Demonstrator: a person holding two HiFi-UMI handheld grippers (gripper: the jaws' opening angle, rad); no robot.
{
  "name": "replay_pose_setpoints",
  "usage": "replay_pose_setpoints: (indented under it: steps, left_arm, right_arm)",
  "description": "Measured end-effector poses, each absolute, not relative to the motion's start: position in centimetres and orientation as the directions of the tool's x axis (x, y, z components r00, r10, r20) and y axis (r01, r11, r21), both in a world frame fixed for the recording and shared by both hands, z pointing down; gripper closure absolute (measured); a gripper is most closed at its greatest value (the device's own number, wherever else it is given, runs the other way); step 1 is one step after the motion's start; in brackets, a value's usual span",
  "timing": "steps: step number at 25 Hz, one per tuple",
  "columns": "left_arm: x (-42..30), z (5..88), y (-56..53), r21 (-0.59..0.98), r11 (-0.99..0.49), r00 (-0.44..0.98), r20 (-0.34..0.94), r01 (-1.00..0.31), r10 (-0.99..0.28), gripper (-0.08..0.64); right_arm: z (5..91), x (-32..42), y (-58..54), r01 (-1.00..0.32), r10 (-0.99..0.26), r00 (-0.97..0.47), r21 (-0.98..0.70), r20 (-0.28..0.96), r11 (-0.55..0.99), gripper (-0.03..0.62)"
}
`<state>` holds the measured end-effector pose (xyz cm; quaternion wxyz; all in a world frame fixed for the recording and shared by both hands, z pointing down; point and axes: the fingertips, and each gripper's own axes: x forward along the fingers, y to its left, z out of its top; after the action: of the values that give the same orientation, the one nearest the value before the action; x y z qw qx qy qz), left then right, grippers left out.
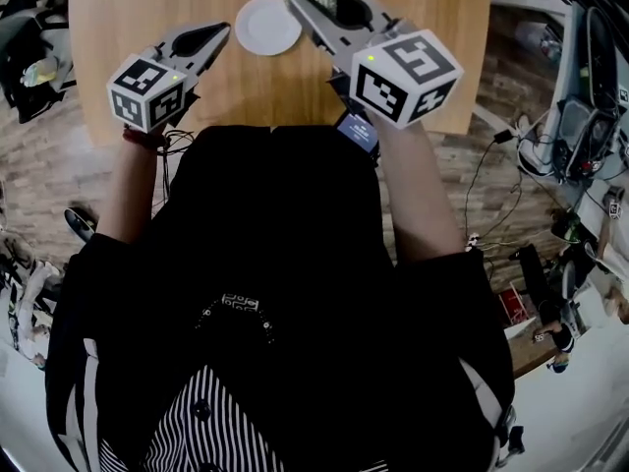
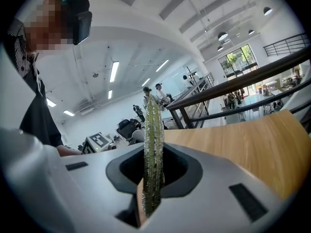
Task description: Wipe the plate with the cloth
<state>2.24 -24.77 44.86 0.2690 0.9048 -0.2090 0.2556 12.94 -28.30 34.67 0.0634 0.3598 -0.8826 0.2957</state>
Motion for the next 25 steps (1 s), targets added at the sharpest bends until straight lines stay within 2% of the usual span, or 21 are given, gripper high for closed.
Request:
replay_pose_setpoints:
  steps: [8,13,16,19,25]
  left_arm:
    - [1.7,51.0,-25.9,0.430,-0.726,0.747,0.642,-0.536,-0.171,0.565]
    - [1.6,54.3,-24.9,0.399,-0.761,0.697,0.710,-0.511,-0.095,0.565]
    - [1.9,56.7,-24.5,0.319,-0.833,0.643,0.764,-0.452,-0.056,0.565]
    - [1.8,60.2,-24.4,0.217,-0.900,0.556,0.830,-0.377,-0.033,0.565]
    - [3.4,65.0,-21.6,0.175,-0.964,0.435,0.897,-0.198,0.074,0.565]
  right_arm:
    - [39.2,12.2,-29.0,-0.690,-0.558,-0.723,-0.478,0.408,0.544,0.544]
    - [43.5,12.6,-29.1,-0.720,-0.537,-0.693,-0.474,0.480,0.506,0.544]
    - [47.9,13.0,-29.0,-0.761,-0.510,-0.634,-0.353,0.581,0.544,0.544]
    - [52.5,12.6,-28.6,-0.763,-0.449,-0.600,-0.305,0.662,0.570,0.544]
    - [56.8,11.6,-27.7,-0.740,-0.384,-0.590,-0.284,0.710,0.610,0.544]
